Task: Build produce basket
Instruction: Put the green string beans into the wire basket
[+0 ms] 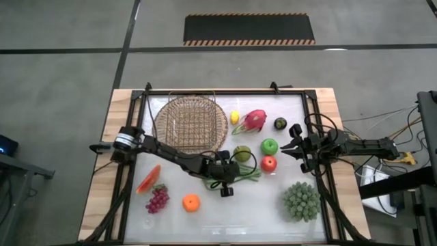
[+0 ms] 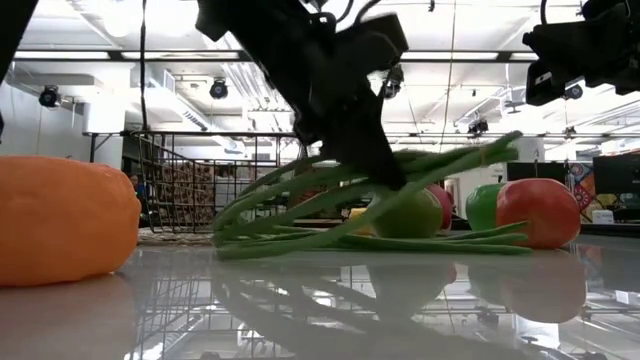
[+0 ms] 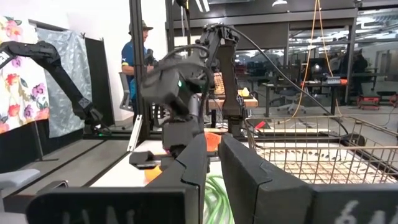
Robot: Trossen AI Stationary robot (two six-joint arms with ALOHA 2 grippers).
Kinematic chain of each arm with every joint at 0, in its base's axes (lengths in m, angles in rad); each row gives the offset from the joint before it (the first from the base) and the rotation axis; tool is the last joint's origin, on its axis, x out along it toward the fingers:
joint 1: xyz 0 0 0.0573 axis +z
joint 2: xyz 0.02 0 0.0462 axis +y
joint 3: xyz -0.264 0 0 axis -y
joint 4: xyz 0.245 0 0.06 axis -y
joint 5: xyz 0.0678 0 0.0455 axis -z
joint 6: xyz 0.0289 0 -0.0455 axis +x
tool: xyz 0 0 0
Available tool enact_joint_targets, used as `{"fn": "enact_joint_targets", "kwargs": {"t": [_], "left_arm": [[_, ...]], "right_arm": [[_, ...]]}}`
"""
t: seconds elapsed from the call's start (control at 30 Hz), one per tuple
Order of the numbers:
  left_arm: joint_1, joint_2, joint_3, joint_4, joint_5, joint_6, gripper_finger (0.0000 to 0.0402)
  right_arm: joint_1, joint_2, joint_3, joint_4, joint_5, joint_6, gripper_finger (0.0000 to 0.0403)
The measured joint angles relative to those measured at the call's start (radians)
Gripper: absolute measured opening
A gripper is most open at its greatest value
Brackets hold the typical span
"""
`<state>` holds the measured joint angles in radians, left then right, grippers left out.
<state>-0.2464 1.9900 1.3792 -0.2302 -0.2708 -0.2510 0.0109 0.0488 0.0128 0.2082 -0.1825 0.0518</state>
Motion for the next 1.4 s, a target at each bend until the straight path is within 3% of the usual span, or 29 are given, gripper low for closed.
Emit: {"fn": "enact_joint_targets", "kwargs": {"t": [0.1,0.43,0.6,0.97,1.2,1.4], "left_arm": [[0.011,0.003,-0.002,-0.005,-0.005,0.004,0.0064],[0.058,0.033,-0.016,-0.011,-0.044,0.006,0.0246],[0.062,0.046,-0.021,-0.004,-0.042,0.006,0.0298],[0.093,0.035,-0.021,-0.002,0.013,-0.006,0.031],[0.149,0.038,-0.064,0.015,0.141,-0.035,0.0309],[0.149,0.038,-0.067,0.016,0.148,-0.03,0.0263]], "right_arm": [[0.0,0.0,0.0,-0.002,0.0,0.0,0.0038],[0.0,0.0,0.0,-0.002,0.0,-0.001,0.0038],[0.0,0.0,0.0,-0.009,0.0,-0.002,0.0038],[0.0,0.0,0.0,-0.017,0.0,-0.01,0.0038],[0.0,0.0,0.0,-0.017,0.0,-0.009,0.0038],[0.0,0.0,0.0,-0.017,0.0,-0.008,0.0038]]}}
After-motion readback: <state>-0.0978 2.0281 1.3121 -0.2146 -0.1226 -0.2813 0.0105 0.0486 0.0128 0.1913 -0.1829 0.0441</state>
